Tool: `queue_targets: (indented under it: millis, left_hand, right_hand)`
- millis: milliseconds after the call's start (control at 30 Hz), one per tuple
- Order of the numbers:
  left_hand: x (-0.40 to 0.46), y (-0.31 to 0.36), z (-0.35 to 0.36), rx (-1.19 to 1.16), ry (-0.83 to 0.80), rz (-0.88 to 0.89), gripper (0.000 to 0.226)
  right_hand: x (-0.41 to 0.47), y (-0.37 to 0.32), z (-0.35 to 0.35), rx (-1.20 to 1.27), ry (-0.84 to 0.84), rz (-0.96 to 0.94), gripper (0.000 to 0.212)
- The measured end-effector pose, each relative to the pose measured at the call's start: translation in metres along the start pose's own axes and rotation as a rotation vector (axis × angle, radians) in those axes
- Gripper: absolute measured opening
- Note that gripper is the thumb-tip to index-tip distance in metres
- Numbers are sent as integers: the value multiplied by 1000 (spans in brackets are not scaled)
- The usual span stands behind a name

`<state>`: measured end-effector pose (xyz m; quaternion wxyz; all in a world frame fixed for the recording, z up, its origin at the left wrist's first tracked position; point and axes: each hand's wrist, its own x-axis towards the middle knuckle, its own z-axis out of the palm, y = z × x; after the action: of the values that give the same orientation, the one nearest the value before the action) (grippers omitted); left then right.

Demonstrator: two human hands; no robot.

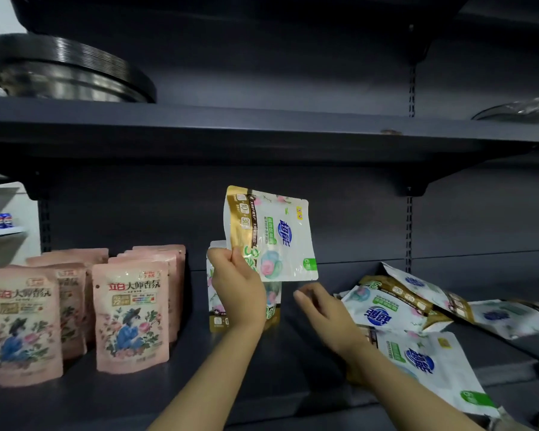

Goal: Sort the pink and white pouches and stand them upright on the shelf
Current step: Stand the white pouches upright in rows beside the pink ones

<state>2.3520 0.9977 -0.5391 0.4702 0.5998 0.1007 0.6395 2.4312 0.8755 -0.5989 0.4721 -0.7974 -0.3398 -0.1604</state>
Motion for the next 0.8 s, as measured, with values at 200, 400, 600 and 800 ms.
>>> queue_targets:
  millis: [200,400,600,800]
  left_hand:
    - [-9,0,-3,-114,38,-225,14]
    - [-28,-6,-5,-239,-32,-548,14]
    - [-32,-35,-20,-236,-243,-638,14]
    - [-10,-47,-49,-176,-213,-539,43]
  right_hand:
    - [0,-48,33,710,6,239,40]
    - [3,-85,49,1374,-51,225,43]
    - [7,-75,45,1265,67,317,36]
    - [12,-56,20,1076,5,261,27]
